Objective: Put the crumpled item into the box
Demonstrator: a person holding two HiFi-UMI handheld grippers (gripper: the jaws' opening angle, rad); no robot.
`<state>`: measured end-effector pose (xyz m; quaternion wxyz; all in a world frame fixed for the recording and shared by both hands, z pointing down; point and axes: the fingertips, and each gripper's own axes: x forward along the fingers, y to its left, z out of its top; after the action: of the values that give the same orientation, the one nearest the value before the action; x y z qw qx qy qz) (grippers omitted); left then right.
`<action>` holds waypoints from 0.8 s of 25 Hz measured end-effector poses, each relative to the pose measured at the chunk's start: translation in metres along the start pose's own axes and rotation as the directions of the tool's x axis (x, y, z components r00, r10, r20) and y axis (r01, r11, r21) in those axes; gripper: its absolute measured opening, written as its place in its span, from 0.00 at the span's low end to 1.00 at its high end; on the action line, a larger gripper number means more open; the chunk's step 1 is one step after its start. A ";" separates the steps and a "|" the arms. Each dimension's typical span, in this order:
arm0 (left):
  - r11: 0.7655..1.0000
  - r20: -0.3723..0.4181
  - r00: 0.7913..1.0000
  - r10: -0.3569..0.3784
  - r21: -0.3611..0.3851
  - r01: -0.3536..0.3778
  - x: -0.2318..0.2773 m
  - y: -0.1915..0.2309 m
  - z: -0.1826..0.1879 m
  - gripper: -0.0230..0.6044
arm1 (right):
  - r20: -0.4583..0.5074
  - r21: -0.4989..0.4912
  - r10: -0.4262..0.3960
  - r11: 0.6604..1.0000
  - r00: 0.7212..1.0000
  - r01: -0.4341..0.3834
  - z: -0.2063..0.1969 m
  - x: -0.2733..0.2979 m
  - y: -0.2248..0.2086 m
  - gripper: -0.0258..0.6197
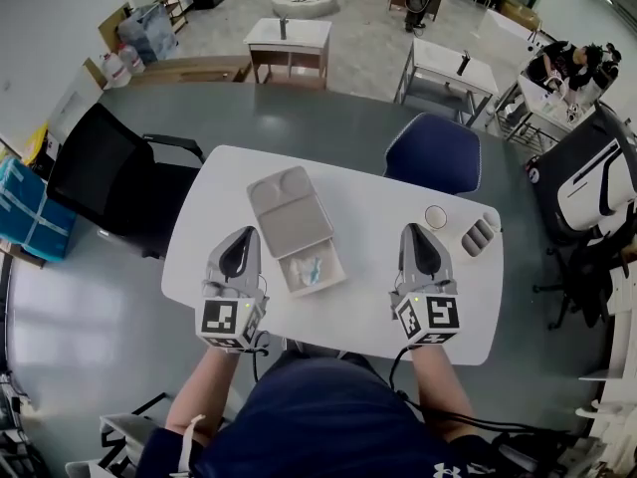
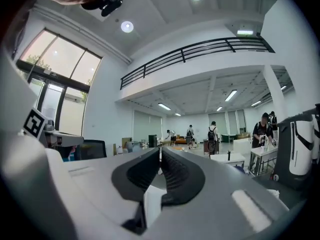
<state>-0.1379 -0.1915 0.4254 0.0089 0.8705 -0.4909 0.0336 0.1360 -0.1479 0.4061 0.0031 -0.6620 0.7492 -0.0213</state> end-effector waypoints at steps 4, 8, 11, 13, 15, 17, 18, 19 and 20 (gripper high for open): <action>1.000 -0.012 1.000 0.008 0.001 -0.008 -0.004 -0.006 -0.003 0.04 | 0.063 -0.025 0.008 1.000 0.998 -0.007 0.018 -0.005 0.000 0.04; 0.999 -0.009 1.000 0.030 0.012 -0.029 -0.007 -0.007 -0.003 0.04 | 0.067 -0.051 0.014 0.999 0.998 -0.011 0.019 -0.004 0.000 0.04; 0.999 0.005 0.999 0.045 0.025 -0.045 -0.009 -0.003 0.004 0.04 | 0.082 -0.078 0.025 0.997 0.996 -0.019 0.022 -0.004 0.003 0.04; 0.999 0.015 0.999 0.047 0.024 -0.047 -0.010 -0.003 0.009 0.04 | 0.090 -0.081 0.036 0.996 0.995 -0.029 0.024 -0.003 0.005 0.04; 0.999 0.018 0.999 0.046 0.017 -0.046 -0.010 -0.004 0.012 0.04 | 0.085 -0.072 0.048 0.997 0.995 -0.042 0.022 -0.002 0.007 0.04; 0.999 0.018 0.999 0.038 0.024 -0.038 -0.010 -0.004 0.011 0.04 | 0.071 -0.060 0.055 0.997 0.996 -0.051 0.017 0.000 0.009 0.04; 0.999 0.020 0.999 0.035 0.028 -0.035 -0.009 -0.004 0.012 0.04 | 0.067 -0.055 0.058 0.997 0.996 -0.054 0.016 0.000 0.010 0.04; 0.999 0.020 0.999 0.036 0.020 -0.036 -0.008 -0.004 0.013 0.04 | 0.064 -0.053 0.060 0.997 0.996 -0.057 0.014 0.000 0.010 0.04; 0.999 0.017 0.999 0.039 0.004 -0.039 -0.008 -0.005 0.014 0.04 | 0.063 -0.052 0.062 0.997 0.996 -0.059 0.014 0.000 0.011 0.04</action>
<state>-0.1372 -0.1833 0.4110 0.0024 0.8610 -0.5079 0.0273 0.1252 -0.1471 0.3920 0.0113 -0.6393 0.7686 0.0188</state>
